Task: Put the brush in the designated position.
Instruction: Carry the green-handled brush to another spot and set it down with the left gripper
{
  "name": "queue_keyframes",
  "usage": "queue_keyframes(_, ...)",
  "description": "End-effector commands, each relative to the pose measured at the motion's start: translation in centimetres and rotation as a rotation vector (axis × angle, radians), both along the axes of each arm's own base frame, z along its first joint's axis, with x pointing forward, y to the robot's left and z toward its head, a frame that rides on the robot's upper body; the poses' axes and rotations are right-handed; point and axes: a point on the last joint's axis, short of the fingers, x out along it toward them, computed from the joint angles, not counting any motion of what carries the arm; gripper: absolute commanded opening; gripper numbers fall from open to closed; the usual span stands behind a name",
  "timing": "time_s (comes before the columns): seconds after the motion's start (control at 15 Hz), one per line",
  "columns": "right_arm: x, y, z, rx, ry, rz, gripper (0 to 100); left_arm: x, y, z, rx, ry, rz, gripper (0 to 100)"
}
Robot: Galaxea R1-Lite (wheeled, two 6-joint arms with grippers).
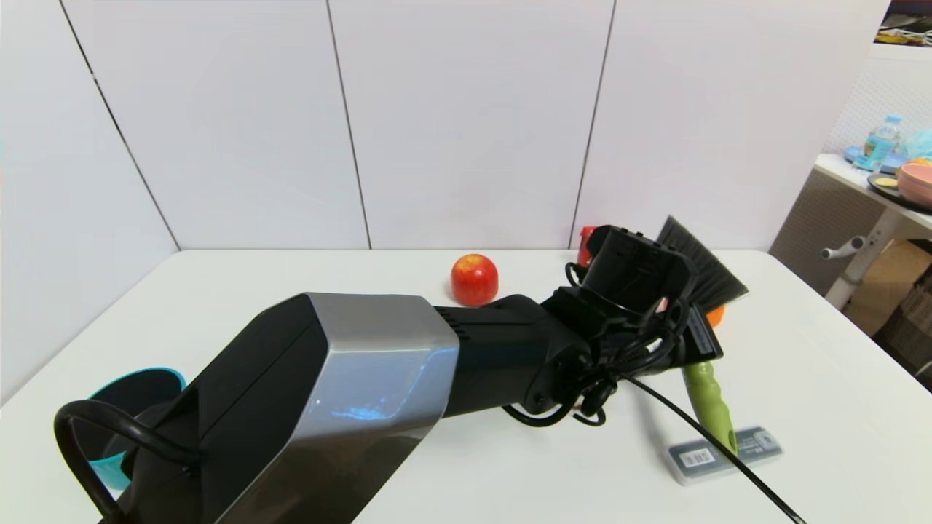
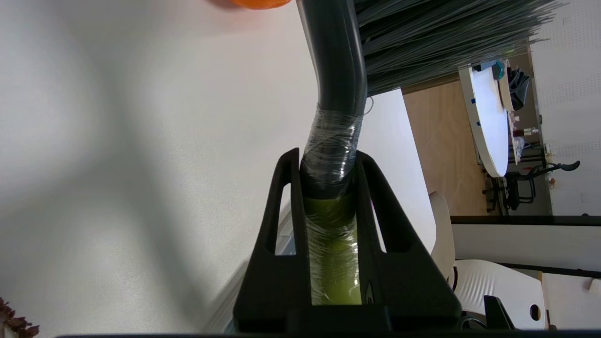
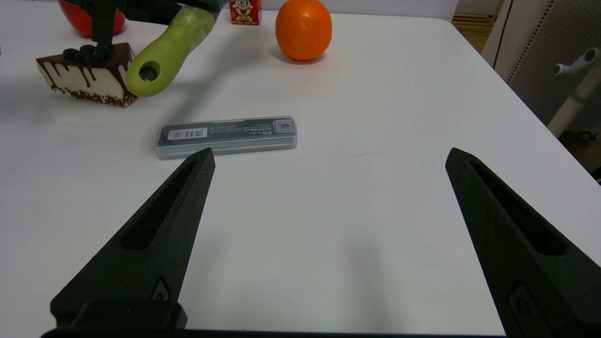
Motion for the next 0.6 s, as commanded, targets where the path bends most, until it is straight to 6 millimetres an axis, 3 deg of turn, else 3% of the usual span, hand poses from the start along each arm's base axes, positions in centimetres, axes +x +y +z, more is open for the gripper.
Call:
queue_keyframes(0.07,0.02,0.00,-0.04,-0.001,0.002,0.000,100,0.42,0.22,-0.67,0.024,0.019,0.008,0)
queue_keyframes(0.6,0.02,0.00,-0.04,-0.001,0.002,0.000,100,1.01,0.92,-1.44,0.069,0.079,-0.028,0)
